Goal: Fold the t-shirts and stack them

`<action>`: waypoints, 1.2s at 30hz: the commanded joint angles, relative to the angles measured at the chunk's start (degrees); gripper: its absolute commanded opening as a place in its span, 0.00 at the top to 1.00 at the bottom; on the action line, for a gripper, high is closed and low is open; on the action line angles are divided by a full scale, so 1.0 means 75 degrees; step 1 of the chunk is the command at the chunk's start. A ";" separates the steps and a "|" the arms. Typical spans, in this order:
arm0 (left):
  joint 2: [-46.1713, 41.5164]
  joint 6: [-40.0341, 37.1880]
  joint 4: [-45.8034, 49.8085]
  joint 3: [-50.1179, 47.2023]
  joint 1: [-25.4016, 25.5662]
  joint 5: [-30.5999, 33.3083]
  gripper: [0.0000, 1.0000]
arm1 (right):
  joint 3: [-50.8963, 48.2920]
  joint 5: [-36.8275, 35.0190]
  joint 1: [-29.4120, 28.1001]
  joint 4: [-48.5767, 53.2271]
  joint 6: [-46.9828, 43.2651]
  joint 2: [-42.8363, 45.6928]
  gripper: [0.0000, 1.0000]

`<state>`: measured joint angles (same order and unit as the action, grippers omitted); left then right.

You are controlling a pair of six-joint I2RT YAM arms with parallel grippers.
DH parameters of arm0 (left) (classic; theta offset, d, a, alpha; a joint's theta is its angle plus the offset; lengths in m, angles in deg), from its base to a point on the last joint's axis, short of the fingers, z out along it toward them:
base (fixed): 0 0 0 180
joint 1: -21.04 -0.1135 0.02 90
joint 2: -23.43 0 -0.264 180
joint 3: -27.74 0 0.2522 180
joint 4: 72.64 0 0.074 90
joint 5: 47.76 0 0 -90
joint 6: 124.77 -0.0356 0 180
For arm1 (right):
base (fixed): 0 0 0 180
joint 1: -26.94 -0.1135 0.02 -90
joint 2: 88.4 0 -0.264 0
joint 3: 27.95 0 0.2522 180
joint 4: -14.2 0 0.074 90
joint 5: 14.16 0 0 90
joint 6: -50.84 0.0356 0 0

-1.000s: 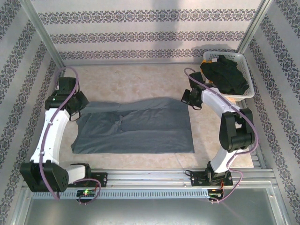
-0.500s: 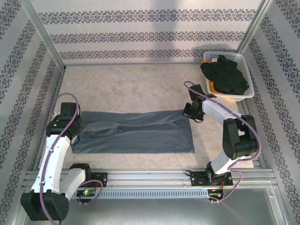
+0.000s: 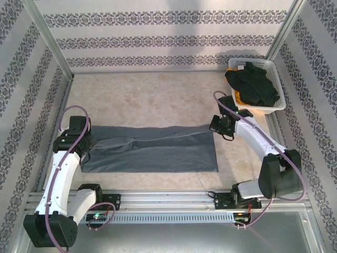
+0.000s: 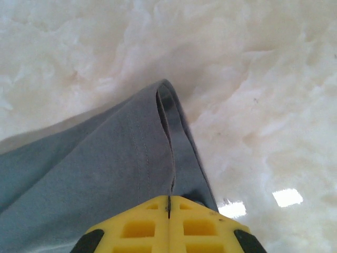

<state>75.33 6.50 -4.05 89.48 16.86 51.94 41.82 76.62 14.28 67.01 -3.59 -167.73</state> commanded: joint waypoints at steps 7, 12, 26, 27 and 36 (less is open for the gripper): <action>-0.0117 0.0327 0.0197 -0.0178 0.0007 -0.0129 1.00 | -0.0991 -0.0103 -0.0233 -0.0198 0.0445 -0.0330 1.00; -0.0204 0.0760 0.0611 -0.0460 0.0007 -0.0331 1.00 | -0.0967 -0.0149 -0.0274 -0.0279 0.0472 -0.0706 1.00; -0.0046 0.0836 0.0597 -0.0638 0.0007 -0.0560 1.00 | -0.0976 -0.0637 -0.0432 0.0414 0.0456 -0.0194 1.00; -0.0052 0.0848 0.0618 -0.0655 0.0007 -0.0566 1.00 | -0.0996 -0.0652 -0.0422 0.0445 0.0440 -0.0198 1.00; -0.0190 0.1121 0.0780 -0.0907 -0.0002 -0.0772 1.00 | -0.1068 -0.0489 -0.0463 0.0198 0.0477 -0.0763 1.00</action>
<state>74.89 13.12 -0.97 83.19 16.86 46.89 34.63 74.32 11.63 67.93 -0.31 -172.06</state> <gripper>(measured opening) 0.046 0.066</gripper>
